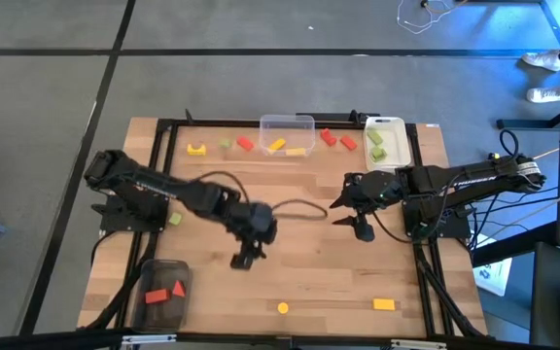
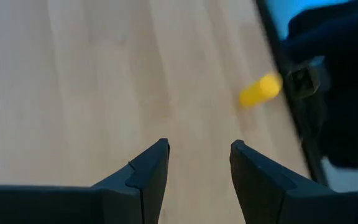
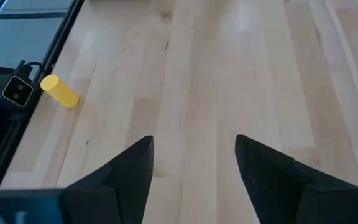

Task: Sort & place blocks by color
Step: Put the yellow cylindrical block into the transparent bin

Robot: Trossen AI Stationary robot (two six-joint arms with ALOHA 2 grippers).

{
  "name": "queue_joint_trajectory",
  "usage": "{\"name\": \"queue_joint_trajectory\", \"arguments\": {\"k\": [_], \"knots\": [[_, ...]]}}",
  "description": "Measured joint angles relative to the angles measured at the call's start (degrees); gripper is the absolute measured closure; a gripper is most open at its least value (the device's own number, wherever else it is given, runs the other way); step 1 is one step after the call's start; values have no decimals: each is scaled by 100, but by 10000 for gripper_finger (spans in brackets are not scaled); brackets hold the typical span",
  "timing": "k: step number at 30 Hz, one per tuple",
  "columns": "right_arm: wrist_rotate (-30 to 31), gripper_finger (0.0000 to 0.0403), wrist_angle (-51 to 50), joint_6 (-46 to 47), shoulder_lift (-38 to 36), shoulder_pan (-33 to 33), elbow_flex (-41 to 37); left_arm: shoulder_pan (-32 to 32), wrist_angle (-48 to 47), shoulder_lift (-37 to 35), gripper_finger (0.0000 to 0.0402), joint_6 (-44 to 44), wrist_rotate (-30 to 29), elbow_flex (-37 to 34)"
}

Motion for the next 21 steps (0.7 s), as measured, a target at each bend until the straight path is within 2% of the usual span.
{"name": "queue_joint_trajectory", "arguments": {"k": [8, 15, 21], "knots": [[4, 176, 45, 0, 1, 0, 0, -1051, 827, 405, 241, -580, -1130, -19], [9, 176, 72, 4, 2, 0, 0, -1726, 1665, 854, 241, -666, -1444, -10], [13, 176, 76, 195, 4, 0, -2, -1969, 2481, 1289, 241, -733, -1484, -5]]}}
